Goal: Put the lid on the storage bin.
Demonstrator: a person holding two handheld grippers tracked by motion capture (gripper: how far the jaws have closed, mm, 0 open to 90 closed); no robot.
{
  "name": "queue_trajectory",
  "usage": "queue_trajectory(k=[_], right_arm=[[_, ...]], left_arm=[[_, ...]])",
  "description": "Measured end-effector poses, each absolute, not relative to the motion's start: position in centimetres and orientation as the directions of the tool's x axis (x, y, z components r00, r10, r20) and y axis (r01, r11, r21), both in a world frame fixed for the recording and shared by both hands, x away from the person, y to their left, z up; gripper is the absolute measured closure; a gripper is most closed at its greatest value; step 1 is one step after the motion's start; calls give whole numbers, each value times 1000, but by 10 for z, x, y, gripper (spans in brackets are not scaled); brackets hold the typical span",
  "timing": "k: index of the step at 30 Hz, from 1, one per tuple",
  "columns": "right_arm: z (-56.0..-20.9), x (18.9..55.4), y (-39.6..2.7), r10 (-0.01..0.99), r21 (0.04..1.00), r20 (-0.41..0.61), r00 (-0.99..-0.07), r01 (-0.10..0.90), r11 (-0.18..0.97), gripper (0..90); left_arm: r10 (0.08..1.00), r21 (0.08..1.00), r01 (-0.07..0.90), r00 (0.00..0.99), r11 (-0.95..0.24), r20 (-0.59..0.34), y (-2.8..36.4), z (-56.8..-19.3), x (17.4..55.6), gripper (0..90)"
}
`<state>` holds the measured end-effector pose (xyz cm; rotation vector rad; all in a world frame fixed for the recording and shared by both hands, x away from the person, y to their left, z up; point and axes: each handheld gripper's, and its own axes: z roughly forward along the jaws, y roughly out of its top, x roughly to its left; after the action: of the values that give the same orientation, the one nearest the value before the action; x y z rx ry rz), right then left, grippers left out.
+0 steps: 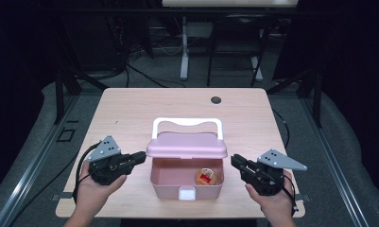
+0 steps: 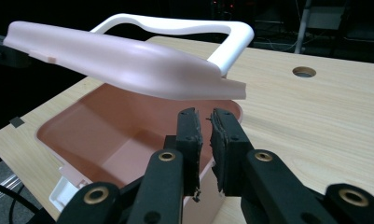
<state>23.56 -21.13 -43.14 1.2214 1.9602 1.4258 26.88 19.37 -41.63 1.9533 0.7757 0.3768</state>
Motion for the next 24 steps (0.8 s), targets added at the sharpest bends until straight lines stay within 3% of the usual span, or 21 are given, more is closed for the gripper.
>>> queue_trajectory(k=[24], right_arm=[[-444, 243, -216, 845, 899, 190, -500, 435, 55, 816]], left_arm=[[657, 870, 374, 750, -321, -80, 195, -425, 264, 859]])
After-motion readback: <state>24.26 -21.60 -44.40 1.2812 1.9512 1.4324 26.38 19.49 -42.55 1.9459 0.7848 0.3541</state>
